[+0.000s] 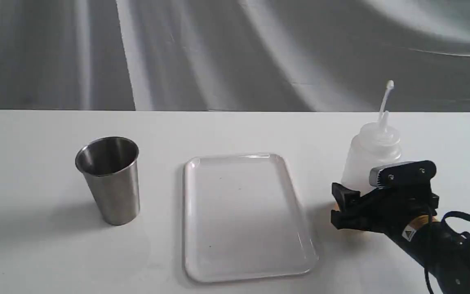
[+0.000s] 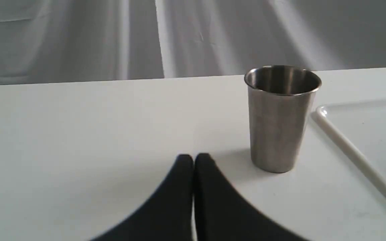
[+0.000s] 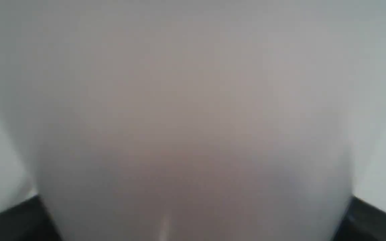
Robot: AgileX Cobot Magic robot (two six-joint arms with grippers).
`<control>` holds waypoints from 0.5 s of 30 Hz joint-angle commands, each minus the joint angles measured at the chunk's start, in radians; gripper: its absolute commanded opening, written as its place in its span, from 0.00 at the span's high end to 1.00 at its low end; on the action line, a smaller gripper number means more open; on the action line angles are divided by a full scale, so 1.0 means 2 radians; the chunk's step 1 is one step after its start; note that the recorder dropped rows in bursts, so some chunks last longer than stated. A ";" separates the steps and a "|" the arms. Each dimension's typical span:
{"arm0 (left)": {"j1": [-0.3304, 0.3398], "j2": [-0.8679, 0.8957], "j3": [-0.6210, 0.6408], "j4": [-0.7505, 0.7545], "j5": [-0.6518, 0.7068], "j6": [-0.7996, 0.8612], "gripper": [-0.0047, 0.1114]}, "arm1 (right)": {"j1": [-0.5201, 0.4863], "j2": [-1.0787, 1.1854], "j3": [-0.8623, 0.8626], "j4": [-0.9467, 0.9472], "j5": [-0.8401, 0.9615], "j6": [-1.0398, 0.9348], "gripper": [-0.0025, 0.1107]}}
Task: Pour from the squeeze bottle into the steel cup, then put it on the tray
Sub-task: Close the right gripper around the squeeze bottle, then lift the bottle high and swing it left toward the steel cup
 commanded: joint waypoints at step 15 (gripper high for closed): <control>-0.003 -0.001 0.002 0.000 -0.004 -0.001 0.96 | 0.000 -0.097 0.018 0.023 -0.011 0.031 0.98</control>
